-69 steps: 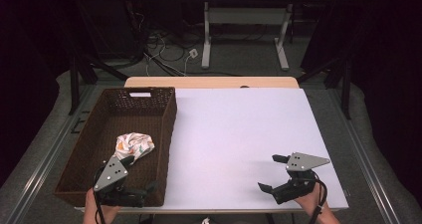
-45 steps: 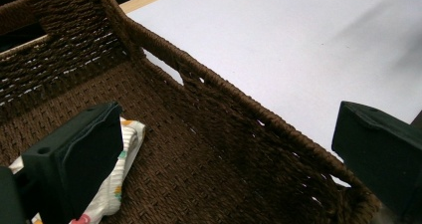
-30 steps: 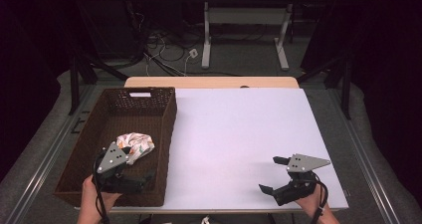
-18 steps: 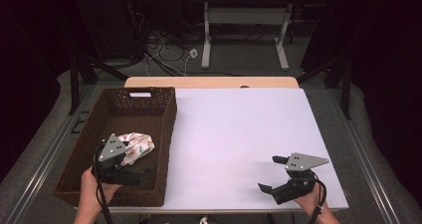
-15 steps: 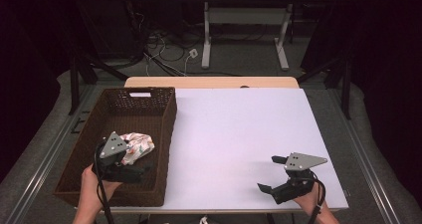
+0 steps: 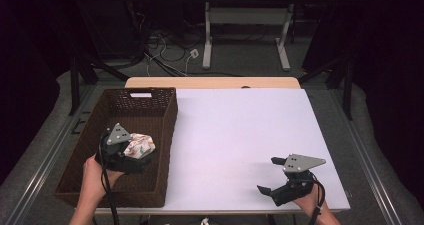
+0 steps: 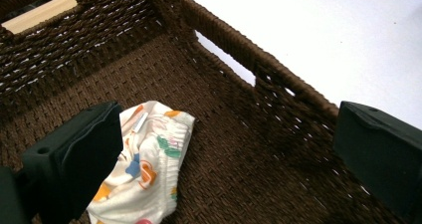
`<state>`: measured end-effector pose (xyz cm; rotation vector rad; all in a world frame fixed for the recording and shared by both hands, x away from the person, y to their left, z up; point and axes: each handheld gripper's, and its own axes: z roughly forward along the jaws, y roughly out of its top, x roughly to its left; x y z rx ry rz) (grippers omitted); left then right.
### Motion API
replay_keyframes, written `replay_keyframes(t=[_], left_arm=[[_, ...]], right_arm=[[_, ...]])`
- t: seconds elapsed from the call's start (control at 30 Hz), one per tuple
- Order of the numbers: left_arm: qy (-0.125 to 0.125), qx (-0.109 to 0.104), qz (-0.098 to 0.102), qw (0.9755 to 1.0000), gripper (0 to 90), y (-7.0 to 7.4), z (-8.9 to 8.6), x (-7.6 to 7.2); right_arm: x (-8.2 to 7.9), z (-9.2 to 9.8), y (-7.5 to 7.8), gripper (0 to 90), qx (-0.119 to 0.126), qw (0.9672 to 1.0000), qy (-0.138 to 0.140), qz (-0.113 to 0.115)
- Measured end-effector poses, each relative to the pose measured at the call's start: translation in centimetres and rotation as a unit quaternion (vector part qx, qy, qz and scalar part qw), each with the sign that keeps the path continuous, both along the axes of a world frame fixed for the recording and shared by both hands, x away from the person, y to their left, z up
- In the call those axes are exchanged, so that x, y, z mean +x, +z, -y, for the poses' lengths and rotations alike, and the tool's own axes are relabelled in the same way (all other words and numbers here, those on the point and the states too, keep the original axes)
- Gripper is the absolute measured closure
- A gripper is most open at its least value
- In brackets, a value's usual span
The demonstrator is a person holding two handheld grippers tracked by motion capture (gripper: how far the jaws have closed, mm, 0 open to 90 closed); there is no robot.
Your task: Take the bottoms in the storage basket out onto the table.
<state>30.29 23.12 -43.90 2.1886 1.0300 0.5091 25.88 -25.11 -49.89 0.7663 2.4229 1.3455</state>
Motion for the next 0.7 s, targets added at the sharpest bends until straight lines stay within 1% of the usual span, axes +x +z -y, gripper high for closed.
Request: replay_keyframes(t=[0.03,0.07,0.1,0.13,0.17,0.2,0.23,0.27,0.3,0.33,0.4,0.43,0.47,0.53,0.6,0.63,0.67,0.7], left_arm=[[0.001,0.006,0.000,1.0000,0.0,0.0,-0.1,0.2],[0.002,0.006,-0.002,1.0000,0.0,-0.1,-0.1,0.5],[0.004,0.005,-0.006,1.0000,0.0,-0.1,-0.2,0.8],[0.006,0.010,-0.011,0.9999,0.0,-0.1,-0.4,1.0],[0.006,0.010,-0.011,0.9999,0.0,-0.1,-0.4,1.0],[0.011,0.012,-0.008,0.9998,0.0,-0.2,-0.5,1.3],[0.007,0.012,-0.014,0.9998,0.1,-0.2,-0.7,1.5],[0.007,0.012,-0.014,0.9998,0.1,-0.2,-0.7,1.5],[0.012,0.010,-0.012,0.9998,0.1,-0.3,-0.7,1.6],[0.013,0.014,-0.016,0.9997,0.1,-0.3,-1.0,2.0],[0.015,0.011,-0.019,0.9996,0.1,-0.3,-1.0,2.1],[0.017,0.014,-0.017,0.9996,0.1,-0.4,-1.2,2.5],[0.017,0.014,-0.017,0.9996,0.1,-0.4,-1.2,2.5],[0.017,0.014,-0.023,0.9995,0.1,-0.4,-1.2,2.8],[0.017,0.023,-0.030,0.9991,0.0,-0.5,-1.3,3.1],[0.024,0.025,-0.027,0.9990,0.0,-0.6,-1.3,3.2],[0.023,0.028,-0.033,0.9988,0.0,-0.6,-1.4,3.4],[0.025,0.028,-0.032,0.9988,0.0,-0.7,-1.5,3.5]], right_arm=[[-0.1,0.0,0.0,0.0,0.000,1.0000,-0.004,0.000],[-0.1,0.0,0.1,0.0,0.001,1.0000,-0.004,0.001],[-0.1,0.0,0.1,0.0,0.002,1.0000,-0.004,0.000],[-0.1,0.0,0.1,0.0,0.000,1.0000,-0.002,0.002],[-0.1,0.0,0.0,0.0,0.000,1.0000,-0.001,0.000],[-0.1,0.0,0.0,0.0,-0.001,1.0000,0.000,0.000],[-0.1,0.0,0.0,0.0,-0.002,1.0000,0.000,-0.002],[-0.1,0.0,0.0,0.0,-0.002,1.0000,0.001,-0.002],[-0.1,0.0,0.0,0.0,-0.002,1.0000,0.001,-0.003],[-0.1,0.1,0.0,0.0,-0.001,1.0000,-0.002,-0.005],[-0.2,0.1,0.1,0.0,-0.003,1.0000,-0.003,0.000],[-0.2,0.1,0.1,0.0,-0.001,1.0000,-0.003,0.000],[-0.2,0.1,0.1,0.0,-0.001,1.0000,-0.003,0.000],[-0.2,0.1,0.1,0.0,-0.001,1.0000,-0.003,-0.002],[-0.2,0.1,0.1,0.0,-0.002,1.0000,-0.003,-0.001],[-0.2,0.1,0.1,0.0,-0.004,1.0000,-0.004,0.000],[-0.2,0.1,0.0,0.0,-0.002,1.0000,-0.004,-0.004],[-0.2,0.1,0.0,0.0,-0.003,1.0000,-0.003,-0.003]])
